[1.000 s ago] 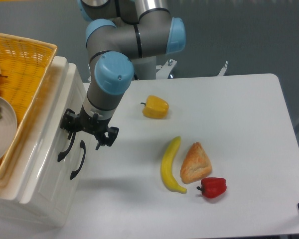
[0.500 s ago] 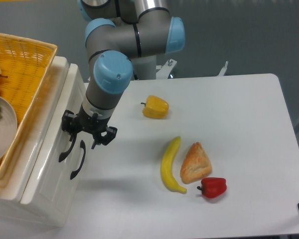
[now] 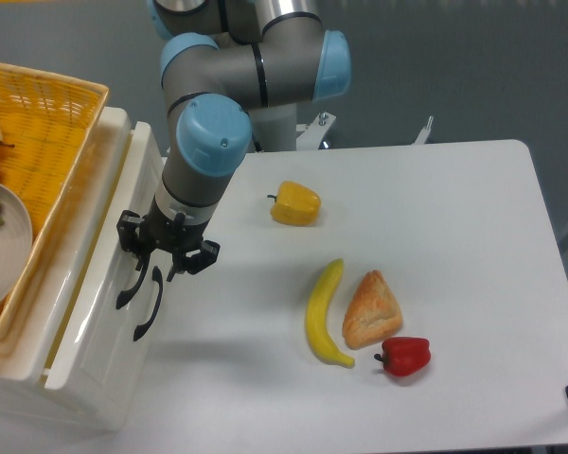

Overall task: Slide open the top white drawer
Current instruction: 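Pull the upper drawer outward by its handle with the gripper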

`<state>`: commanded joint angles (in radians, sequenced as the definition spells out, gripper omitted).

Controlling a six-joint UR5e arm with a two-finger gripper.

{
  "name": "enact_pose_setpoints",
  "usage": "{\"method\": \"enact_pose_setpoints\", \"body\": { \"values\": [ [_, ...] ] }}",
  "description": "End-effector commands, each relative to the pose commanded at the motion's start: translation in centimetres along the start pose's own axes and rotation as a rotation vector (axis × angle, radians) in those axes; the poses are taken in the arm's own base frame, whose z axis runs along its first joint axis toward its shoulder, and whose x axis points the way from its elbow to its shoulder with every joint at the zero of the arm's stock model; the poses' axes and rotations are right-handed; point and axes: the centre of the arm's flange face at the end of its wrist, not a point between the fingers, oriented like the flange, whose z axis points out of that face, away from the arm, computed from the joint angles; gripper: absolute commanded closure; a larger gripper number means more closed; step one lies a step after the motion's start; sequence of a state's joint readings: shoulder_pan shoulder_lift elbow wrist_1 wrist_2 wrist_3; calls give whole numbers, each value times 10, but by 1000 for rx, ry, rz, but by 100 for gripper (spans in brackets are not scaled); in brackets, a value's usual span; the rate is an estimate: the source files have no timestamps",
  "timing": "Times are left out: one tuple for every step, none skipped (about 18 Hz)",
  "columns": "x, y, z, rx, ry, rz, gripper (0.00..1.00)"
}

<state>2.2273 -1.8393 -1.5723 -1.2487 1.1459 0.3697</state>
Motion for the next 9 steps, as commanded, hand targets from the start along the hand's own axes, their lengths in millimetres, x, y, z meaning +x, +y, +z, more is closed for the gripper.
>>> {"method": "enact_pose_setpoints", "body": {
  "values": [
    [0, 0, 0, 0, 0, 0, 64],
    [0, 0, 0, 0, 0, 0, 66],
    [0, 0, -1, 1, -1, 1, 68],
    [0, 0, -1, 1, -1, 1, 69],
    [0, 0, -1, 1, -1, 1, 70],
    [0, 0, -1, 3, -1, 1, 71],
    [0, 0, -1, 1, -1, 1, 72],
    [1, 0, -1, 2, 1, 1, 72],
    [1, 0, -2, 4, 2, 1, 73]
  ]
}}
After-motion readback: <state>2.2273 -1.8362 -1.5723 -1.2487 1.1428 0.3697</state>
